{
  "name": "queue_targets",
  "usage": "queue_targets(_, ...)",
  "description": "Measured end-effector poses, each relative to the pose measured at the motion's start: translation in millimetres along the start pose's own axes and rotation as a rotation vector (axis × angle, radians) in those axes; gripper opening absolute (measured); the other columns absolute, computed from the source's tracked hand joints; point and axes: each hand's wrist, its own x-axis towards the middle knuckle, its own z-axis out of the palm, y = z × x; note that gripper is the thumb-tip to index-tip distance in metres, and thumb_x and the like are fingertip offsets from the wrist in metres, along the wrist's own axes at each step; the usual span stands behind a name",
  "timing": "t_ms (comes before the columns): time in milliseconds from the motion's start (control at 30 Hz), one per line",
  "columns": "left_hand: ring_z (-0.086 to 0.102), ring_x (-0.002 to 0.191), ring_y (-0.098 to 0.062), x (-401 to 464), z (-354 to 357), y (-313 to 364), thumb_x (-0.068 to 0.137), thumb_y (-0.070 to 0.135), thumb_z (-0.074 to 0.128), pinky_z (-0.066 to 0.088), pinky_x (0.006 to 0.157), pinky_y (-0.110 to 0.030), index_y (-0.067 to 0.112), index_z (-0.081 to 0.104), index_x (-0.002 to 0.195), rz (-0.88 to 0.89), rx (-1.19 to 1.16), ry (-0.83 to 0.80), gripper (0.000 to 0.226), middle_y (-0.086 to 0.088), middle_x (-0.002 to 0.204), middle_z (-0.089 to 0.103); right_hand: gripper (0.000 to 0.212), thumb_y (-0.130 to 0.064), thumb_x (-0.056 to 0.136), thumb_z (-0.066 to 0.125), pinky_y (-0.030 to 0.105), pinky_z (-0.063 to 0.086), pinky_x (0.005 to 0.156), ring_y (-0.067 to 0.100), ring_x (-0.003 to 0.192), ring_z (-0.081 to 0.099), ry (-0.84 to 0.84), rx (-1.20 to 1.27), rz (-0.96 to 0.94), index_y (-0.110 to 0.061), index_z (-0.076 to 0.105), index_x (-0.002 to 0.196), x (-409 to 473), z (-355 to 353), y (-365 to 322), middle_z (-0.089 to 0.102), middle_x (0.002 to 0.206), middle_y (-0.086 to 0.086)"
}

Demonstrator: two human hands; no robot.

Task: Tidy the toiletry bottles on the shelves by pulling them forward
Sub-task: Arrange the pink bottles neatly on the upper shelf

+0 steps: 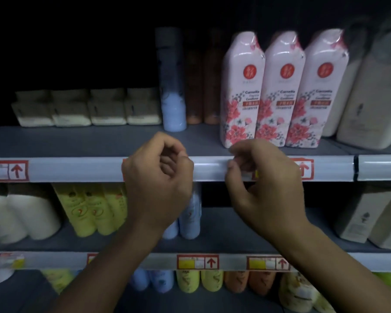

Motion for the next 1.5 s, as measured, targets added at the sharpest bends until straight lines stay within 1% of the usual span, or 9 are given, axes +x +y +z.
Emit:
queue_targets(167,0.060,0.070,-0.015,42.8,14.1,-1.5,0.084,0.012,0.064,0.049,0.066,-0.027,0.011,0.064,0.086,0.004,0.053,0.076,0.002,-0.001,0.080,0.063,0.042,-0.020,0.091,0.067,0.030,0.043,0.088,0.027,0.099,0.054,0.099,-0.094,0.062,-0.003,0.060,0.129,35.4,7.6,5.4,0.057,0.108,0.012)
queue_targets(467,0.054,0.124,-0.034,112.3,50.8,-17.9,0.083,0.029,0.079,0.043,0.104,-0.038,0.012,0.048,0.133,-0.328,0.244,-0.134,0.061,-0.014,0.133,0.053,0.089,-0.048,0.084,0.075,0.041,0.028,0.096,0.029,0.111,0.032,0.211,-0.305,0.181,-0.018,0.036,0.158,85.4,19.6,11.2,0.037,0.128,0.017)
queue_targets(667,0.047,0.139,-0.044,141.3,74.4,-28.4,0.082,0.049,0.085,0.042,0.107,-0.041,-0.003,0.038,0.140,-0.516,0.329,-0.223,0.092,-0.029,0.148,0.047,0.101,-0.065,0.078,0.075,0.048,0.027,0.099,0.032,0.113,0.029,0.158,-0.389,0.257,-0.022,0.033,0.159,102.1,23.8,18.9,0.033,0.130,0.017)
queue_targets(733,0.051,0.138,-0.041,145.9,80.0,-33.7,0.081,0.051,0.086,0.045,0.104,-0.038,-0.007,0.046,0.139,-0.571,0.343,-0.262,0.092,-0.028,0.147,0.053,0.102,-0.065,0.076,0.077,0.050,0.027,0.098,0.031,0.113,0.027,0.152,-0.397,0.272,-0.023,0.034,0.158,103.8,22.2,17.4,0.031,0.129,0.015)
queue_targets(833,0.061,0.126,-0.039,147.1,81.9,-45.0,0.085,0.042,0.084,0.046,0.087,-0.034,-0.003,0.063,0.122,-0.617,0.346,-0.260,0.063,-0.024,0.134,0.064,0.098,-0.057,0.073,0.083,0.046,0.025,0.100,0.028,0.113,0.026,0.177,-0.354,0.264,-0.023,0.040,0.154,103.0,21.7,15.6,0.030,0.128,0.014)
queue_targets(1000,0.062,0.116,-0.036,140.2,70.8,-47.2,0.079,0.044,0.089,0.042,0.080,-0.031,0.007,0.056,0.109,-0.591,0.334,-0.203,0.057,-0.017,0.122,0.064,0.089,-0.041,0.076,0.084,0.048,0.039,0.098,0.035,0.112,0.037,0.304,-0.173,0.173,-0.014,0.046,0.151,86.4,21.2,9.8,0.039,0.127,0.022)
queue_targets(1200,0.068,0.098,-0.026,119.6,50.8,-32.8,0.074,0.041,0.092,0.041,0.071,-0.027,0.017,0.057,0.107,-0.423,0.280,-0.183,0.054,-0.002,0.102,0.068,0.086,-0.022,0.078,0.084,0.050,0.055,0.088,0.039,0.112,0.060,0.389,0.044,-0.044,-0.017,0.030,0.145,51.0,23.2,10.6,0.051,0.134,0.019)
queue_targets(1400,0.068,0.086,0.001,92.9,35.1,-9.8,0.069,0.039,0.095,0.061,0.076,-0.030,0.033,0.058,0.106,-0.321,0.067,-0.140,0.054,0.017,0.095,0.068,0.074,-0.035,0.086,0.083,0.053,0.061,0.091,0.038,0.120,0.068,0.311,0.298,0.024,-0.016,0.040,0.142,23.3,25.3,17.6,0.063,0.135,0.022)
queue_targets(1500,0.064,0.091,0.016,79.3,29.2,3.8,0.068,0.040,0.096,0.053,0.072,-0.007,0.034,0.060,0.115,-0.240,0.030,-0.107,0.060,0.022,0.104,0.068,0.081,-0.033,0.072,0.091,0.023,0.058,0.094,0.010,0.117,0.069,0.373,0.371,0.104,-0.025,0.045,0.138,23.4,7.6,14.3,0.065,0.134,-0.011)
